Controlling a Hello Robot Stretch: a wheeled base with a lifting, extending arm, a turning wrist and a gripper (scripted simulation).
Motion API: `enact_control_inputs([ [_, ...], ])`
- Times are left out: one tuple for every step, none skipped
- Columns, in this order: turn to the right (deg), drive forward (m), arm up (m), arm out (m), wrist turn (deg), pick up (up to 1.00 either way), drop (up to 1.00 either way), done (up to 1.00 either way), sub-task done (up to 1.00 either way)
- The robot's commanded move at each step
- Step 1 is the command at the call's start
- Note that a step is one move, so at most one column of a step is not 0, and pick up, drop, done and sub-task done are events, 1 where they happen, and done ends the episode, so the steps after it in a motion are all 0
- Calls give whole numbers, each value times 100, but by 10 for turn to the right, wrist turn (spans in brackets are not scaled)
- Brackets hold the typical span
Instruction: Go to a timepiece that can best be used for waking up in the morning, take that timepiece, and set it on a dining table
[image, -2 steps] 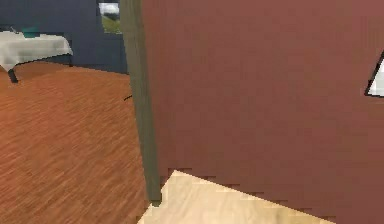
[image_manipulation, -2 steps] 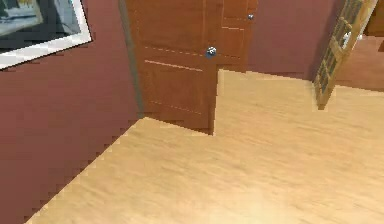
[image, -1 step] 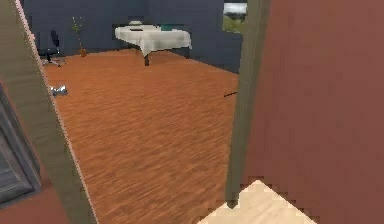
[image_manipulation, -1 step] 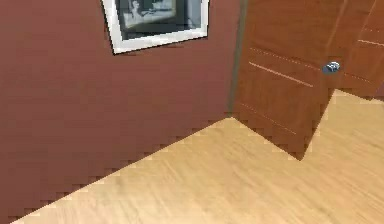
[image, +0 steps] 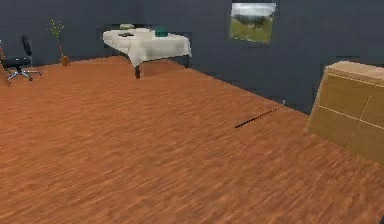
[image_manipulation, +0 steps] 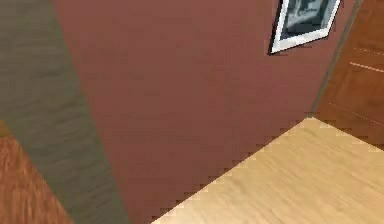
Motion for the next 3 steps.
enact_control_inputs([
  [0,35,0,0,0,0,0,0,0],
  [450,0,0,0,0,0,0,0,0],
  [30,0,0,0,0,0,0,0,0],
])
